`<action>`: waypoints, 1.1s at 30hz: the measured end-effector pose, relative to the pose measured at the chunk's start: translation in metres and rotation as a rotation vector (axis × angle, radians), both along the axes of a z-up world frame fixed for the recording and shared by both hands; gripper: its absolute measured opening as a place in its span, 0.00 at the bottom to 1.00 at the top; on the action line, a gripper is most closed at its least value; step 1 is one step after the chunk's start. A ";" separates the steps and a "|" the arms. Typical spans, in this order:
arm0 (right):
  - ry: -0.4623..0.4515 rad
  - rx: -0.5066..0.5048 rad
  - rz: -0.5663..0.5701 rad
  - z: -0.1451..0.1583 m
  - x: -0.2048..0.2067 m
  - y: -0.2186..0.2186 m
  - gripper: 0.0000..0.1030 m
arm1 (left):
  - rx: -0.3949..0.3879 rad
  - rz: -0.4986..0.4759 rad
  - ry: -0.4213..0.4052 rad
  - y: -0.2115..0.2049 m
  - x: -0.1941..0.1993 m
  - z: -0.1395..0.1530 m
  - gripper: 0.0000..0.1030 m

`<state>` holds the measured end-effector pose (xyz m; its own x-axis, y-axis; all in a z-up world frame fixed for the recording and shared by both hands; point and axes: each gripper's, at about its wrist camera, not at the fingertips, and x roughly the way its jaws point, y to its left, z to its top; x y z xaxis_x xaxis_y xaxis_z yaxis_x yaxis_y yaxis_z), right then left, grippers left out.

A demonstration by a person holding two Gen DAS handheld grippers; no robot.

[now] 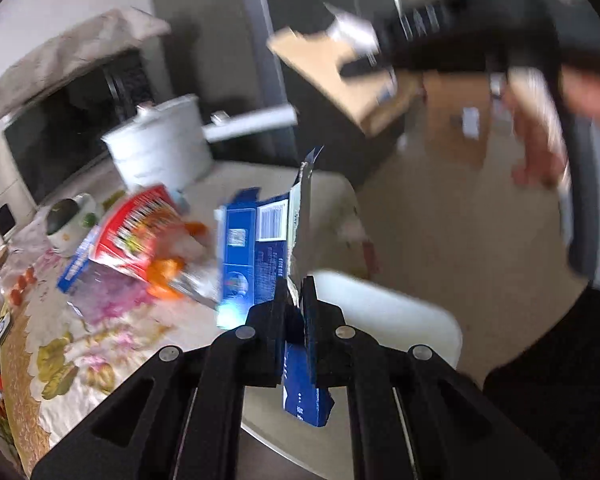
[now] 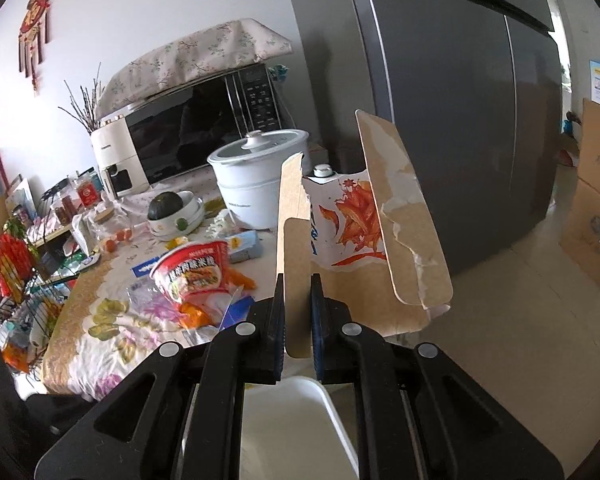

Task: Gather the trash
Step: 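Drop the blue carton and paper bag into the white bin with both grippers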

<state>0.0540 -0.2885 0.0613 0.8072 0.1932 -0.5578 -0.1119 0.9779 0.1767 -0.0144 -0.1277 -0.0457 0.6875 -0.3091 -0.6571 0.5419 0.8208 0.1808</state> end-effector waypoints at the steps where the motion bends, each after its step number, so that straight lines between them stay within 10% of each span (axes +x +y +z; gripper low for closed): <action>1: 0.004 -0.003 0.001 -0.001 -0.001 -0.001 0.10 | 0.028 -0.008 0.022 -0.006 0.002 -0.010 0.08; 4: 0.007 -0.016 0.008 -0.003 -0.004 0.000 0.10 | 0.082 -0.039 0.113 -0.019 0.007 -0.034 0.14; 8: -0.002 -0.025 0.013 -0.001 -0.007 0.000 0.10 | 0.046 -0.073 0.138 -0.021 0.005 -0.034 0.66; 23: 0.038 -0.060 0.078 -0.008 -0.007 0.017 0.10 | -0.243 0.139 0.002 0.048 0.027 0.032 0.69; 33: 0.178 -0.188 0.286 -0.048 -0.036 0.080 0.10 | -0.382 0.345 0.102 0.105 0.059 0.035 0.70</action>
<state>0.0179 -0.2086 0.0134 0.6227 0.2776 -0.7315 -0.3684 0.9289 0.0389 0.0450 -0.0231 -0.0111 0.7303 -0.3064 -0.6105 0.2274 0.9518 -0.2057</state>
